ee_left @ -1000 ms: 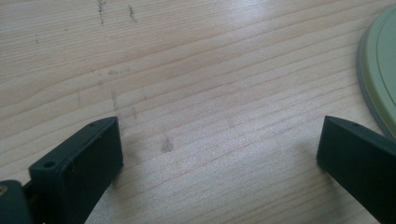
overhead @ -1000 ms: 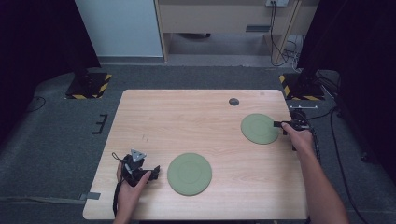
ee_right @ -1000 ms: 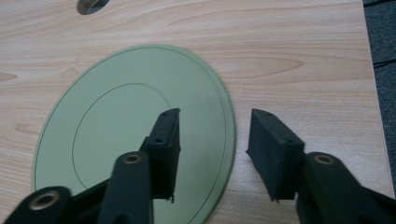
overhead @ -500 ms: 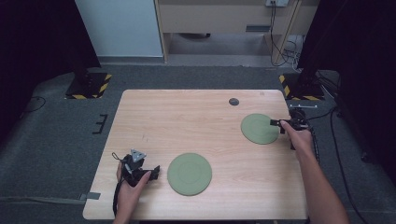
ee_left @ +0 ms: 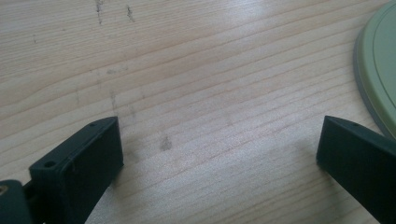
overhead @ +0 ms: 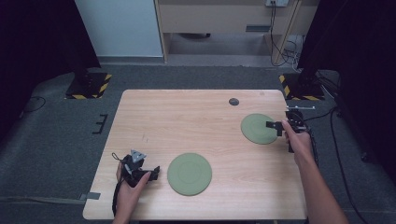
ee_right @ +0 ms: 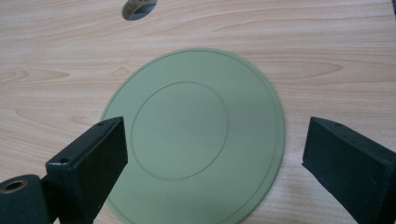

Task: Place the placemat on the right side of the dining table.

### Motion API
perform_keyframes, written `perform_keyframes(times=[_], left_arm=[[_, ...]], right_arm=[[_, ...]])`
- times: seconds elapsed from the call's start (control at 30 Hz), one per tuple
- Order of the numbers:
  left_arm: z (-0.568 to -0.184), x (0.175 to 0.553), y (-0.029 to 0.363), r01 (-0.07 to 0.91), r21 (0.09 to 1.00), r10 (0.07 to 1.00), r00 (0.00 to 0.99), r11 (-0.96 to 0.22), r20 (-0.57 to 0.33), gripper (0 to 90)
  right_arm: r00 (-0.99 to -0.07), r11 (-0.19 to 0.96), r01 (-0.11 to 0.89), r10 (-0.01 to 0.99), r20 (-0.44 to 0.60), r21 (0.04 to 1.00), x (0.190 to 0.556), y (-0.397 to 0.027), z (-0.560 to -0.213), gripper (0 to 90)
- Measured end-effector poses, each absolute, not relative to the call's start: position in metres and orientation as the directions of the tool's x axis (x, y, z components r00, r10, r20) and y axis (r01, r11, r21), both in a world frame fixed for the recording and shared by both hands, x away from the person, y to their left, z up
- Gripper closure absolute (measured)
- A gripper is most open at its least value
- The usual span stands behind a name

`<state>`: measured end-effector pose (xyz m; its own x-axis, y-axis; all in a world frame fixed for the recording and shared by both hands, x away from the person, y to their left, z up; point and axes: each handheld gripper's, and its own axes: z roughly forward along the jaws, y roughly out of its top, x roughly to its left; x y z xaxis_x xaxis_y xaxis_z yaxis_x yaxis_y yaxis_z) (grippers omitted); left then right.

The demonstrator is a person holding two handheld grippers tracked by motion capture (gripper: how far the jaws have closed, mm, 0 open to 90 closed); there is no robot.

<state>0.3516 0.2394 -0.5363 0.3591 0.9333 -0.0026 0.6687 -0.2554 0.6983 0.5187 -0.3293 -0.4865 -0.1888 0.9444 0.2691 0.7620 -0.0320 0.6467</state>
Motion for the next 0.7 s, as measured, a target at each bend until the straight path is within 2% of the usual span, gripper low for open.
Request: perform_keyframes(times=[0.7], left_arm=[[-0.536, 0.351, 0.240, 0.668, 0.698, 0.932, 0.362, -0.258, -0.002, 0.0]], right_arm=[[-0.274, 0.061, 0.709, 0.942, 0.195, 0.702, 0.499, -0.306, -0.476, 9.4]])
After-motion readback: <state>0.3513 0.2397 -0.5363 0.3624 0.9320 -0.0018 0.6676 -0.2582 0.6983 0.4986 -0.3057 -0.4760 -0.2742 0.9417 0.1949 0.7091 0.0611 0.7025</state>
